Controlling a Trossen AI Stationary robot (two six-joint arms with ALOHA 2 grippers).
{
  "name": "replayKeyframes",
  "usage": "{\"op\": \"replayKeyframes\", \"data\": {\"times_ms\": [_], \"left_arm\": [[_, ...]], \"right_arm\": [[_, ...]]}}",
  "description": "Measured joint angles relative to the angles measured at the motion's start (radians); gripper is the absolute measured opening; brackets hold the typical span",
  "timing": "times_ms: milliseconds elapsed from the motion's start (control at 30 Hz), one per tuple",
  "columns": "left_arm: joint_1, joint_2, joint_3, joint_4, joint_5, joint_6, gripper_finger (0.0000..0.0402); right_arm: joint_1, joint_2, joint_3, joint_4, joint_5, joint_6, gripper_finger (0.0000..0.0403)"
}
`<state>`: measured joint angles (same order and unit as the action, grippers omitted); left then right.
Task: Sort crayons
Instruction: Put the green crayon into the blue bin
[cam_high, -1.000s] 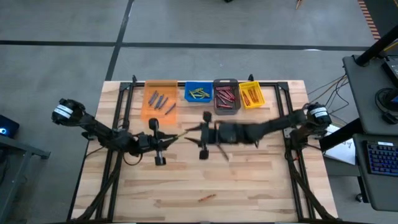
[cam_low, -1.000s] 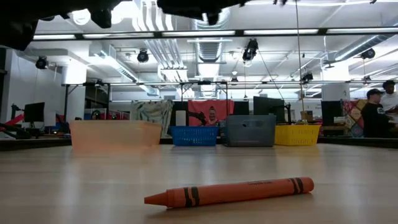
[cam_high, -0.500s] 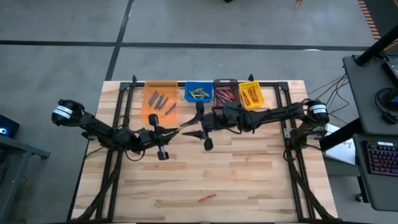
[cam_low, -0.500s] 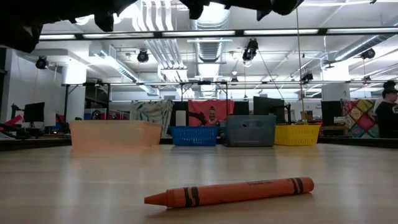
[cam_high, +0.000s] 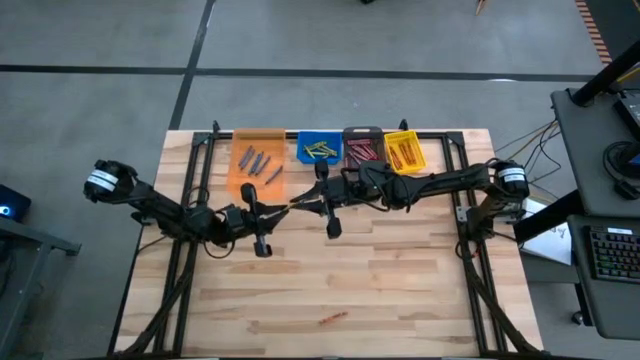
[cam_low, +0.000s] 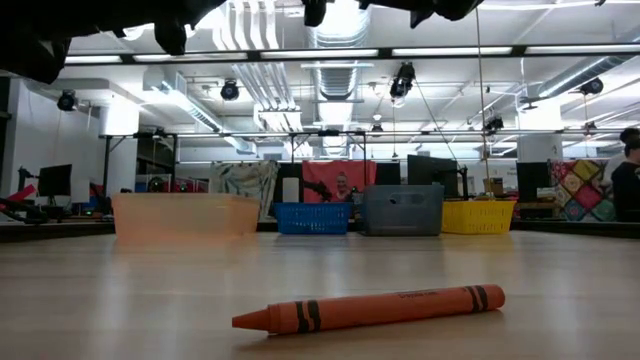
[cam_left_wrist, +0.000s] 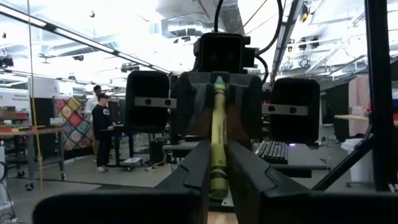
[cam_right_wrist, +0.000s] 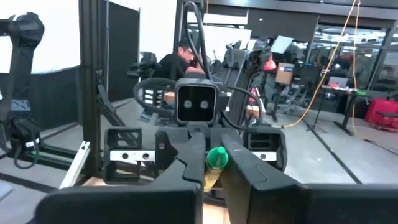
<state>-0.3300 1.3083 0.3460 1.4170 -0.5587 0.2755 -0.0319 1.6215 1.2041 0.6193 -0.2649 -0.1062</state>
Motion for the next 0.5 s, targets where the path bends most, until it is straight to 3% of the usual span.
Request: {"op": "replayKeyframes", "data": {"times_ms": [267,400,500], "left_arm": [[0.001,-0.001,-0.001,-0.016,-0.026,-0.037,0.0108],[0.001,-0.001,-0.001,-0.063,-0.16,-0.053,0.0166],[0.002,-0.001,-0.002,-0.091,-0.285,-0.047,0.0199]], "right_arm": [[-0.022,-0.01,0.008,-0.109,0.032,0.021,0.0016],[-0.071,-0.025,0.079,-0.342,0.164,0.007,0.0015],[-0.124,-0.012,0.162,-0.6,0.324,-0.039,0.0015]]}}
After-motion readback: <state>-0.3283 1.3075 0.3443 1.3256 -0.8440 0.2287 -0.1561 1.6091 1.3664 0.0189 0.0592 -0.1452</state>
